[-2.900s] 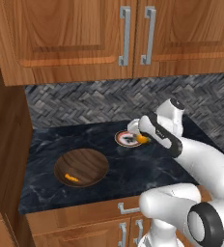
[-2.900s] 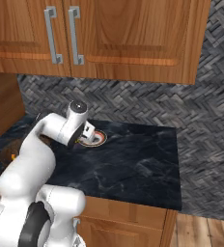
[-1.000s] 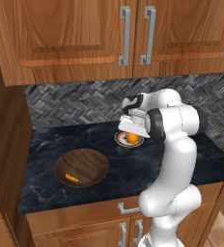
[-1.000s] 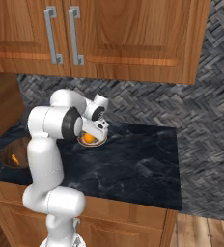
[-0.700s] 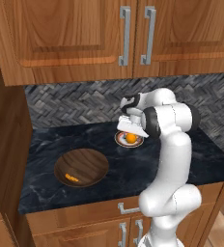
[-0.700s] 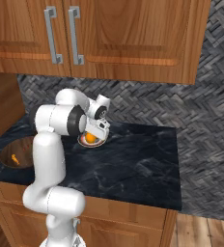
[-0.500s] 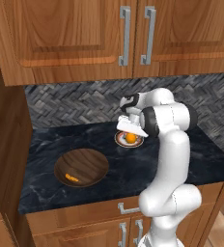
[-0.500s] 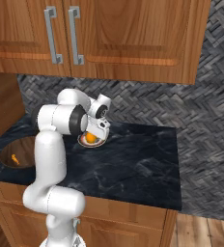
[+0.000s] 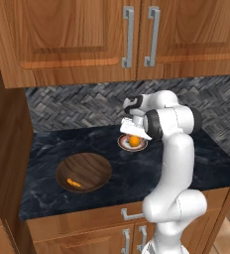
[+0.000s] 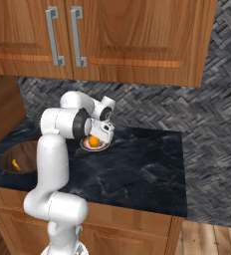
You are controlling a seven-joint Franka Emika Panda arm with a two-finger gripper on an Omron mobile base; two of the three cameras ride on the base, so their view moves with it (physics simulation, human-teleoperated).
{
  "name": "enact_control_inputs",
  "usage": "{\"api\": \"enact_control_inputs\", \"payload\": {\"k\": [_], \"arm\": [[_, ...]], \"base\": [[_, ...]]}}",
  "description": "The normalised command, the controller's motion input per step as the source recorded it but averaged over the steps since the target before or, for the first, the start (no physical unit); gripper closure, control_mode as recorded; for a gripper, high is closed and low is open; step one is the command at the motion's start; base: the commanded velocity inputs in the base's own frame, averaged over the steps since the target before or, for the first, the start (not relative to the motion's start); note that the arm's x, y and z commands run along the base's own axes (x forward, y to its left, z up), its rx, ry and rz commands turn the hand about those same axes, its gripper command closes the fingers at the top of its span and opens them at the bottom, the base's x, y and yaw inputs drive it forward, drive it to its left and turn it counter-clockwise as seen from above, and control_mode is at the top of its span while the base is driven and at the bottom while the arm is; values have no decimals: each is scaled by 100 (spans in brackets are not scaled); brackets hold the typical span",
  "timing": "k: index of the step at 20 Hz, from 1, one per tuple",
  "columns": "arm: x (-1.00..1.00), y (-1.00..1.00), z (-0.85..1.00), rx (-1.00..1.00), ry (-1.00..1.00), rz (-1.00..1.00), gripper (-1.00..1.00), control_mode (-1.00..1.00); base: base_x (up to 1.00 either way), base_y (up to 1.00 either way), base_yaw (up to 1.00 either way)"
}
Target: Remove the orange from the bowl and place it on the small plate. Then place the bowl with only the shrimp in the microwave, close the door, and press the start button to microwave the shrimp.
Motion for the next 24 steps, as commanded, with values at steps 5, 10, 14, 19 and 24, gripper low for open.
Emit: {"api": "enact_control_inputs", "payload": {"k": [5, 10, 14, 19, 24], "arm": [[-3, 0, 18, 0, -5, 0, -100, -100], [-34, -1, 32, 0, -17, -1, -100, -100], [-77, 0, 52, 0, -21, -5, -100, -100], [-100, 10, 27, 0, -15, -3, -100, -100], [-98, 42, 11, 0, -5, 0, -100, -100]], "base": [[0, 0, 0], [0, 0, 0], [0, 0, 0], [0, 0, 0], [0, 0, 0]]}}
